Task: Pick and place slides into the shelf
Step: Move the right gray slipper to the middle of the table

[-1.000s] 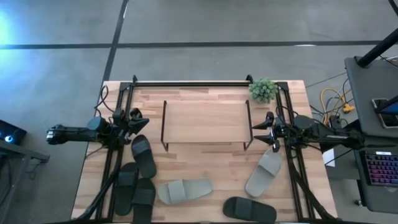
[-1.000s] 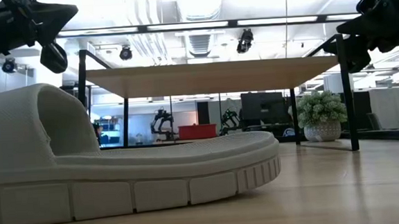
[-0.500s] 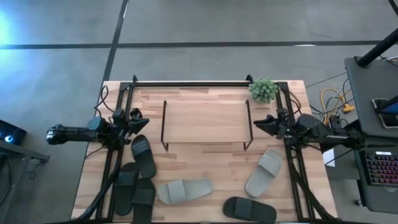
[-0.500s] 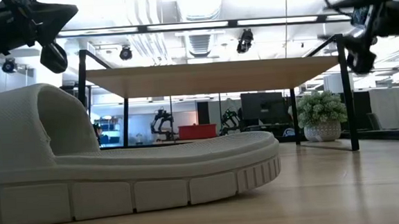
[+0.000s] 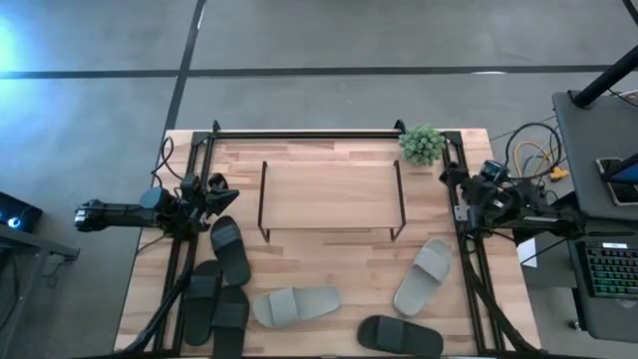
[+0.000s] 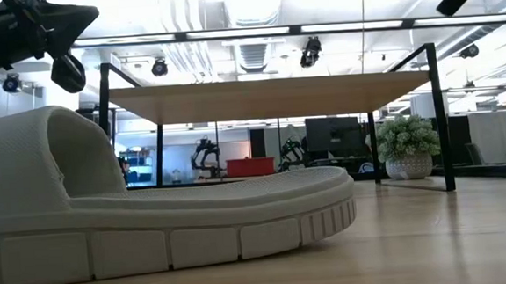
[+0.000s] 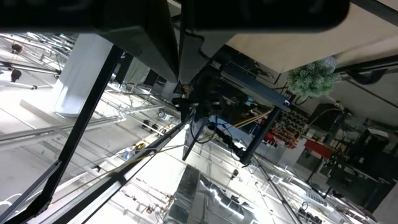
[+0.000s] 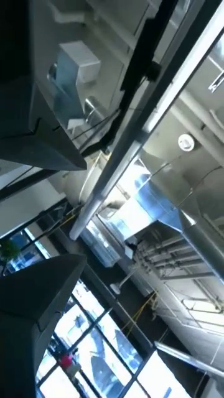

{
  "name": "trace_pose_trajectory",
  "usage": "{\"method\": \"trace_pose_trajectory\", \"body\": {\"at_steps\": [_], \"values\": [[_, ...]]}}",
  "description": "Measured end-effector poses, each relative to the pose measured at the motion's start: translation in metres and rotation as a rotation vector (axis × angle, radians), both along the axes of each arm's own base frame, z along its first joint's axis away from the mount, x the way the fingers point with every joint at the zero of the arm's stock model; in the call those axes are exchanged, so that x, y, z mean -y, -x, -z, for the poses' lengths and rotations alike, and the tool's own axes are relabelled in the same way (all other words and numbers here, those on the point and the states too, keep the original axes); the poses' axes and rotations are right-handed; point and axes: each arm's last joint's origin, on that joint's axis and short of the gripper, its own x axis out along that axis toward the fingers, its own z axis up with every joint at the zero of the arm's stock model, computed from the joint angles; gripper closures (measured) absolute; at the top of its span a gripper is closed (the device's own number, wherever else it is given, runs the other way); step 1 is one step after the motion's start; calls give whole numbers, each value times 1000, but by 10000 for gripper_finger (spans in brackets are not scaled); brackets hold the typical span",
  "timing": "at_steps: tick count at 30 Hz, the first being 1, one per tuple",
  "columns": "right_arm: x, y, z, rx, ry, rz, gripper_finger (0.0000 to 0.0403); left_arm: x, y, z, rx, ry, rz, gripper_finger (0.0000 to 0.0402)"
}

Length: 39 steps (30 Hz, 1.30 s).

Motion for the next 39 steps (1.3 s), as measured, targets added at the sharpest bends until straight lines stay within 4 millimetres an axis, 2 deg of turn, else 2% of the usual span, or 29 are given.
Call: {"method": "trace_pose_trajectory", "body": {"at_steps": [6, 9, 12, 15, 19, 22, 27, 33, 39], "values": [[0, -10, -10, -27, -14, -20, 181, 0, 0, 0, 0, 0, 0, 402], [-2, -21, -27, -70, 1, -91, 181, 0, 0, 0, 0, 0, 0, 402], [-5, -42, -50, -156, 31, -182, 181, 0, 0, 0, 0, 0, 0, 402], [-10, -71, -64, -402, -9, -288, 181, 0, 0, 0, 0, 0, 0, 402], [-21, -95, -61, -943, -133, -389, 181, 0, 0, 0, 0, 0, 0, 402], [-35, -101, -63, -1236, -195, -447, 181, 0, 0, 0, 0, 0, 0, 402], [-63, -99, -88, -1508, -247, -526, 181, 0, 0, 0, 0, 0, 0, 402], [-98, -93, -96, -1876, -313, -398, 181, 0, 0, 0, 0, 0, 0, 402], [-132, -101, -75, -2199, -274, -156, 181, 0, 0, 0, 0, 0, 1, 402]]}}
